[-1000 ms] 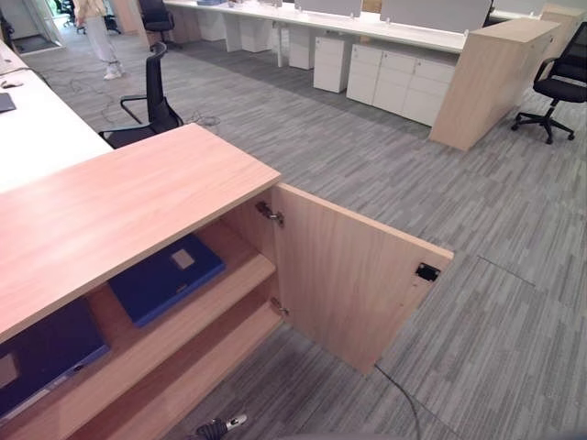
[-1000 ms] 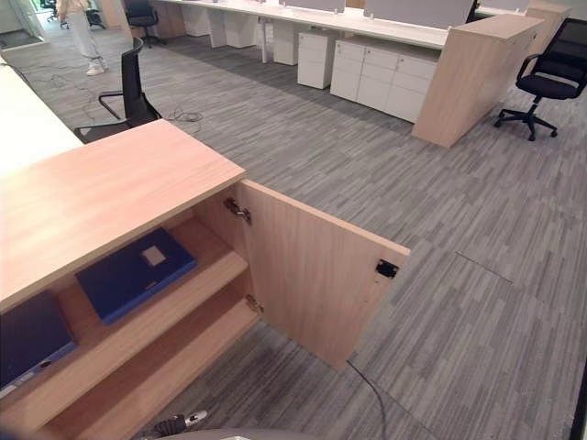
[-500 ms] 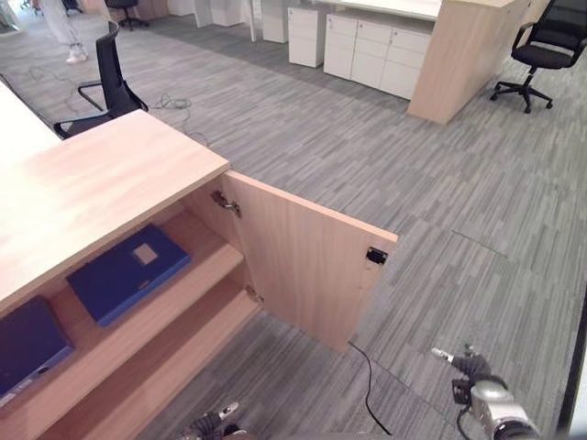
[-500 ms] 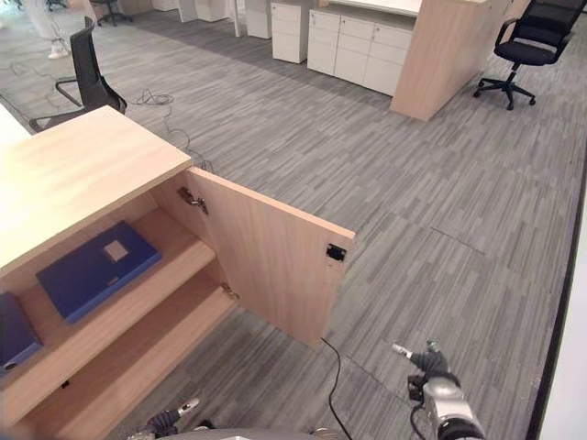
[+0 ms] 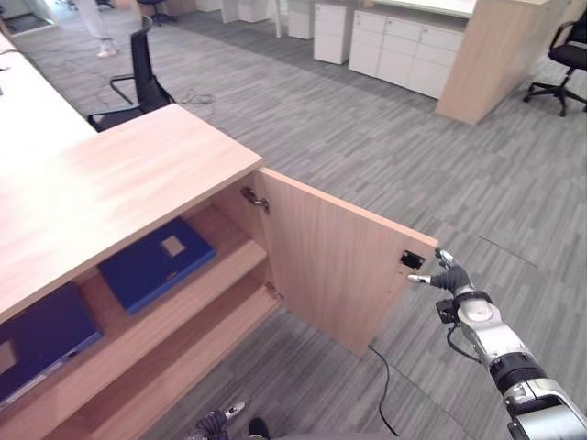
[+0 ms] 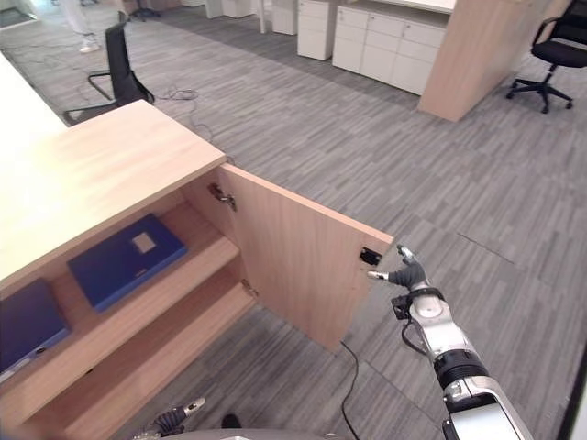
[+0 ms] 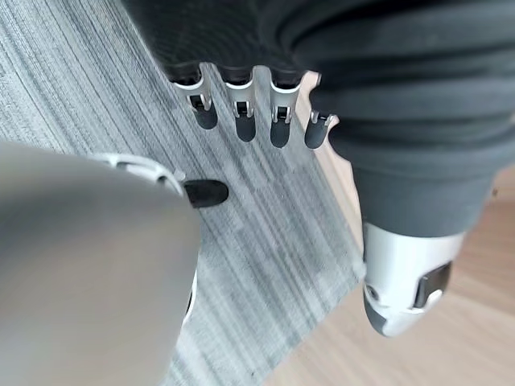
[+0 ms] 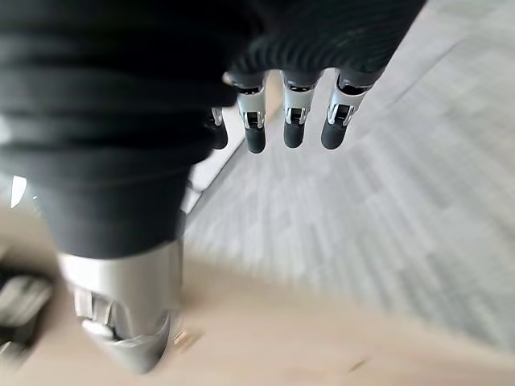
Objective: Put the empty folder in the office cabinet
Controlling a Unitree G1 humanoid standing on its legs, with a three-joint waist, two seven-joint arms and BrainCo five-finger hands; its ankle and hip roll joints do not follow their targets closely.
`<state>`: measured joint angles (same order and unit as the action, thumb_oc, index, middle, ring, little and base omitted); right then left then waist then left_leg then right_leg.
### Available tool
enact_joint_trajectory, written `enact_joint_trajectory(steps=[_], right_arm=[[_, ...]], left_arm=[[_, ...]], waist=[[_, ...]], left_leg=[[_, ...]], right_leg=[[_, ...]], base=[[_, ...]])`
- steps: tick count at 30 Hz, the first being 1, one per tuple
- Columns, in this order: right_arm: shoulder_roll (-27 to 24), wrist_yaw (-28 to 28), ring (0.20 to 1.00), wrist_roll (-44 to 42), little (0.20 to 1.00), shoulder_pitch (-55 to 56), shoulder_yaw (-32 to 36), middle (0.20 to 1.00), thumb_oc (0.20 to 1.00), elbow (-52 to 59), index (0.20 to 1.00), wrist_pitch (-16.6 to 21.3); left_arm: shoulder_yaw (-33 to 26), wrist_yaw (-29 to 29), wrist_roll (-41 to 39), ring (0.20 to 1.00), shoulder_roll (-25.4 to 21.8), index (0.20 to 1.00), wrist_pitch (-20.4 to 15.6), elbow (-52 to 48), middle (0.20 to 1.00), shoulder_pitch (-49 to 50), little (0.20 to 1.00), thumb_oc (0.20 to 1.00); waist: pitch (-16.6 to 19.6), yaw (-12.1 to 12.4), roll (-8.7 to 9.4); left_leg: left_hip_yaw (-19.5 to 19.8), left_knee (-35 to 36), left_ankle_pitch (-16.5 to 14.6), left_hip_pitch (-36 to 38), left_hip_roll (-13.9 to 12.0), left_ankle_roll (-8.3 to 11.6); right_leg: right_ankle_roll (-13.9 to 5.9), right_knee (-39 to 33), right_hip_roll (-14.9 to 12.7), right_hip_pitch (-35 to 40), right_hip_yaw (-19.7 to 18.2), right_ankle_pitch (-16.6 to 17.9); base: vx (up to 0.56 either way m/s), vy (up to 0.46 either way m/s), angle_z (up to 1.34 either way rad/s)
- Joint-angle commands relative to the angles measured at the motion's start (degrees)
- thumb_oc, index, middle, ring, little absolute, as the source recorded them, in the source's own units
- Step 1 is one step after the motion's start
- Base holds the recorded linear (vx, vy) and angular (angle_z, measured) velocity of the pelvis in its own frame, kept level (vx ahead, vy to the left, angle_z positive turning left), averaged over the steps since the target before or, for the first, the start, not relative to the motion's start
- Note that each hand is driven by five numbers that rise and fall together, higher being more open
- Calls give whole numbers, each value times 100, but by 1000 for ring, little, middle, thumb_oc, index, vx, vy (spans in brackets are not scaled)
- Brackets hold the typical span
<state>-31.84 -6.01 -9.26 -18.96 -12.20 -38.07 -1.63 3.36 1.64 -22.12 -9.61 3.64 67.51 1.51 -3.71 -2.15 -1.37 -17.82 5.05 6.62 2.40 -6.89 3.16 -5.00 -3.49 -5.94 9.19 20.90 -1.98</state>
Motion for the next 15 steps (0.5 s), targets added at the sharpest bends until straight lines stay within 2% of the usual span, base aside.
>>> enact_joint_trajectory(steps=[1, 9, 10, 11, 14, 15], right_arm=[[-120, 201, 1000, -10, 1000, -530, -335, 1000, 1000, 101, 1000, 327], [42, 493, 1000, -113, 1000, -958, -912, 1000, 1000, 392, 1000, 333], [142, 554, 1000, -240, 1000, -1012, -1033, 1000, 1000, 519, 1000, 370], [144, 555, 1000, -240, 1000, -1006, -1038, 1000, 1000, 517, 1000, 369], [550, 838, 1000, -666, 1000, -904, -1360, 1000, 1000, 1066, 1000, 428], [549, 838, 1000, -666, 1000, -903, -1360, 1000, 1000, 1067, 1000, 427]], left_arm=[[79, -29, -14, 1000, -112, 1000, -126, 228, 1000, -143, 1000, 1000], [133, -25, -41, 1000, -117, 1000, -119, 241, 1000, -165, 1000, 1000], [140, -24, -34, 1000, -106, 1000, -111, 269, 1000, -186, 1000, 1000], [140, -24, -34, 1000, -106, 1000, -110, 271, 1000, -179, 1000, 1000], [115, -25, -47, 1000, -81, 1000, -82, 348, 1000, -240, 1000, 1000], [115, -25, -47, 1000, -81, 1000, -82, 348, 1000, -239, 1000, 1000]], waist=[[118, 118, 318], [135, 238, 363], [146, 260, 374], [152, 257, 370], [156, 278, 366], [157, 278, 366]], left_leg=[[46, -187, -520, 130, -51, 115], [86, -136, -522, 150, -24, 101], [48, -143, -447, 84, -24, 60], [89, -125, -522, 149, -24, 102], [57, -156, -459, 84, -15, 53], [58, -156, -459, 83, -14, 53]], right_leg=[[-167, 271, -112, -302, -108, -294], [-182, 237, -136, -278, -56, -277], [-152, 209, -144, -335, -14, -193], [-185, 214, -135, -281, -51, -266], [-147, 192, -156, -325, -4, -184], [-147, 192, -156, -325, -3, -184]], base=[[36, 23, 0], [-4, 2, 0], [0, 0, 0], [-34, 15, -1], [-9, 11, -3], [14, 9, -5]])
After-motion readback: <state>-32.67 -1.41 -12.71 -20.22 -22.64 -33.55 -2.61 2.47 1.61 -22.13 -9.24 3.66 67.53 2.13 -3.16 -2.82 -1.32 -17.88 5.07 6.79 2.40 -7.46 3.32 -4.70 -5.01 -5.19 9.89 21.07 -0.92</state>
